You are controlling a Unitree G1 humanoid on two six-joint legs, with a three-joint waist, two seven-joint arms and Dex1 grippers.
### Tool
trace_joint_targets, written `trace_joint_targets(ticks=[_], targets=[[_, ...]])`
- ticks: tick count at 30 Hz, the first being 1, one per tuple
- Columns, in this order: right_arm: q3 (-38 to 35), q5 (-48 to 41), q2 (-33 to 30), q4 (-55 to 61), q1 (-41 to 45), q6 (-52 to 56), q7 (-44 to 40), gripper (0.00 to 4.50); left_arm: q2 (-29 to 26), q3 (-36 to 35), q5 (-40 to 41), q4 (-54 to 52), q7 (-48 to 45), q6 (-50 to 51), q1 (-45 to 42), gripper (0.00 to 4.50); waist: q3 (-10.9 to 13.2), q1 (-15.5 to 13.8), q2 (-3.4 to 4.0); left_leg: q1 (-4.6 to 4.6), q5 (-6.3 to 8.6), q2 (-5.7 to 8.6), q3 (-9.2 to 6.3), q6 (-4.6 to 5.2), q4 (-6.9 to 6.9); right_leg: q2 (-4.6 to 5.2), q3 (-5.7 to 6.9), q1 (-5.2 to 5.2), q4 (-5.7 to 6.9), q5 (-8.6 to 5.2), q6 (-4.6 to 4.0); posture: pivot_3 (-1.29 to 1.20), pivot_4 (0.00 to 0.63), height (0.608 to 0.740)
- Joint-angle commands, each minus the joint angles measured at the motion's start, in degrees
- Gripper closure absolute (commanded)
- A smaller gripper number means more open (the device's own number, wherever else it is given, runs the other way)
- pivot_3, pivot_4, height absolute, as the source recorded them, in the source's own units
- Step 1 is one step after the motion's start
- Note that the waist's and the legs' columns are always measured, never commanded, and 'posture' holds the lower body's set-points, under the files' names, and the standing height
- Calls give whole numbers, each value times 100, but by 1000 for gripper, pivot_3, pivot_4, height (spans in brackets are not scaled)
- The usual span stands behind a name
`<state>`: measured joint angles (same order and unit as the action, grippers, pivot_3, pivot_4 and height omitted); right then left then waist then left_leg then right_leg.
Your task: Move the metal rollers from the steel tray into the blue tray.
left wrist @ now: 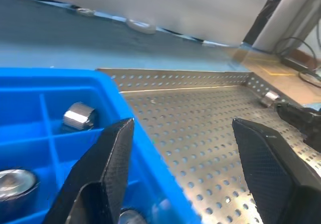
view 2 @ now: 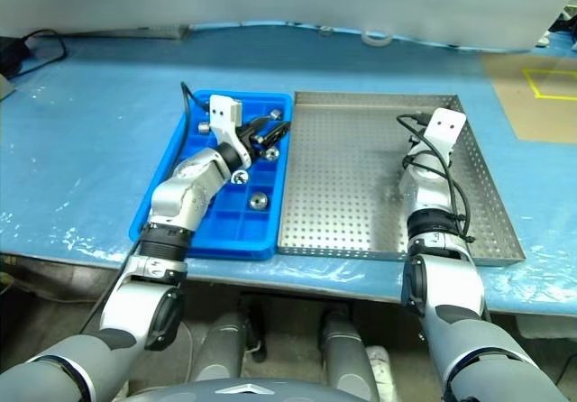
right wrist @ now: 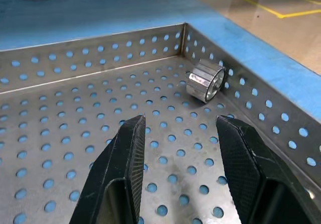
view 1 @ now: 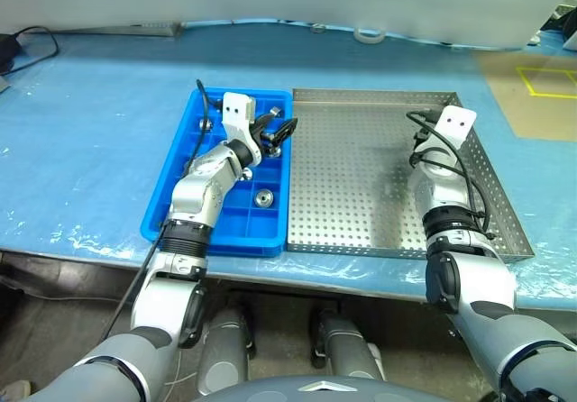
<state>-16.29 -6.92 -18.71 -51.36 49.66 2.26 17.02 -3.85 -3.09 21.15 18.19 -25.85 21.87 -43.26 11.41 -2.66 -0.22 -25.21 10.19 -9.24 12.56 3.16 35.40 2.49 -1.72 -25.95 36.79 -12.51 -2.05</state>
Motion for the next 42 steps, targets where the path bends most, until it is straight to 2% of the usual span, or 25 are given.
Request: trace_joint_targets(ticks=[1,7,12,15,18,20,22,25,26,30,34,42], targets=[[10,7,-2,302,43,42,-93,2204,91,-61,82,-193,-34,-191,-221,1200,0,15,0,0,0,0,0,0,0,0,0,0,0,0,0,-67,150,740],[120,85,96,387,161,34,-131,2204,147,-64,28,-115,-1,-272,-173,1200,0,26,0,0,-6,0,-1,29,-3,0,2,0,0,0,-1,-68,150,740],[287,221,-149,569,126,321,-323,2204,126,-15,29,-311,-27,-212,-21,1200,0,11,0,0,-3,7,-1,43,-4,9,3,1,-1,0,-1,-66,150,740],[515,9,-526,1495,60,832,-1479,2204,85,-69,79,-383,-2,-133,-2,1200,4,11,0,-3,-6,21,-1,52,-7,19,5,1,-1,1,0,-77,150,740],[843,-463,-1194,2702,-146,1245,-3463,2204,44,-20,86,-453,-75,-57,82,1200,4,-1,-1,-2,-5,32,-3,63,-10,30,5,4,-4,1,2,-90,150,740],[1013,-1095,-1849,3732,-421,1733,-5093,2204,48,2,99,-467,-109,-28,117,1200,5,-20,-1,4,-2,37,-7,71,-16,36,8,17,-12,2,3,-104,150,740],[1126,-1582,-2458,4534,-813,2144,-6297,2204,64,29,102,-461,-150,-5,117,1200,5,-44,-1,18,4,39,-19,81,-19,42,21,45,-23,1,3,-114,150,740],[1374,-1638,-3233,5091,-1583,2326,-7358,2808,58,169,116,-543,-364,99,149,1166,5,-77,-1,88,8,34,-45,83,-47,50,50,145,-95,-1,0,-122,150,740],[1452,-1579,-3430,5237,-1858,2260,-7608,3164,53,216,119,-592,-442,115,177,1166,5,-105,-2,122,10,34,-49,79,-67,51,60,187,-130,-1,0,-122,150,740],[1487,-1545,-3811,5818,-2669,2127,-8101,4455,39,269,131,-752,-522,203,302,1166,7,-120,4,188,22,54,-50,72,-104,79,76,273,-194,-1,-1,-129,150,740],[1556,-1495,-3850,6149,-3077,2179,-8236,4455,49,285,112,-815,-507,284,376,1166,7,-79,4,188,16,61,-51,94,-111,85,77,273,-201,0,-1,-128,150,740],[2018,-824,-3961,6527,-3908,1890,-8280,4455,56,326,120,-1119,-456,461,649,1166,7,-84,5,181,14,58,-58,92,-123,86,94,270,-211,-2,0,-120,150,740]])
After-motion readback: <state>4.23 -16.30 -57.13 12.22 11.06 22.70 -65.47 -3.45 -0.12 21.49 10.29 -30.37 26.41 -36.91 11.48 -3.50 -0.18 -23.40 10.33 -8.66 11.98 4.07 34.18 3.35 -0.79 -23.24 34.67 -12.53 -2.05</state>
